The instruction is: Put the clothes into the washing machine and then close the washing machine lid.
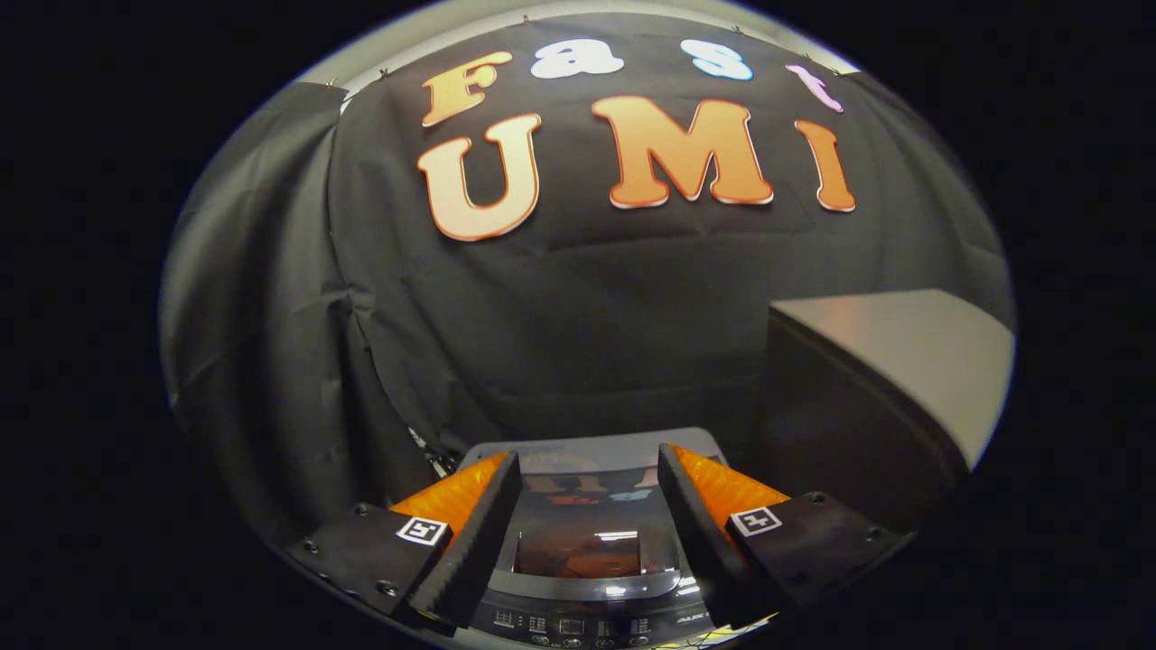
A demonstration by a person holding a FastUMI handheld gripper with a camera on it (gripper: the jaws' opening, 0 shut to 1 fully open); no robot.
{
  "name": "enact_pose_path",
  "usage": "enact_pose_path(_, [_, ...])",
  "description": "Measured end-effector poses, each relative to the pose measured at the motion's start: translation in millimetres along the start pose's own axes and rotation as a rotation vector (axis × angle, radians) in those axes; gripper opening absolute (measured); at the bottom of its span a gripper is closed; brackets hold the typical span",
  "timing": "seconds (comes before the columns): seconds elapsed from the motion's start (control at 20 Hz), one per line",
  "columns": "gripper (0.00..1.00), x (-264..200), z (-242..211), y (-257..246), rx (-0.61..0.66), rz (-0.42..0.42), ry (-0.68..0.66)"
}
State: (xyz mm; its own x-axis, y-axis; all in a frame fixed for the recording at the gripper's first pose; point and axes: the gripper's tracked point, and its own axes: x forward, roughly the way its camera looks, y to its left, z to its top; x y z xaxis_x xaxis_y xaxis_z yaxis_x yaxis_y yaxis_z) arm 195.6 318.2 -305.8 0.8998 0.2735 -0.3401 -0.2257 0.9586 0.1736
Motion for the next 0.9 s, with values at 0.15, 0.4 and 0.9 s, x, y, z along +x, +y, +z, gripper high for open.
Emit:
enact_pose_path(0.15, [0.98, -33, 51, -6, -0.037, 0.006, -0.052])
enact_pose_path(0.4, [0.98, -103, 124, -37, -0.052, 0.014, -0.130])
enact_pose_path(0.9, [0.98, -218, 199, -170, -0.086, -0.007, -0.233])
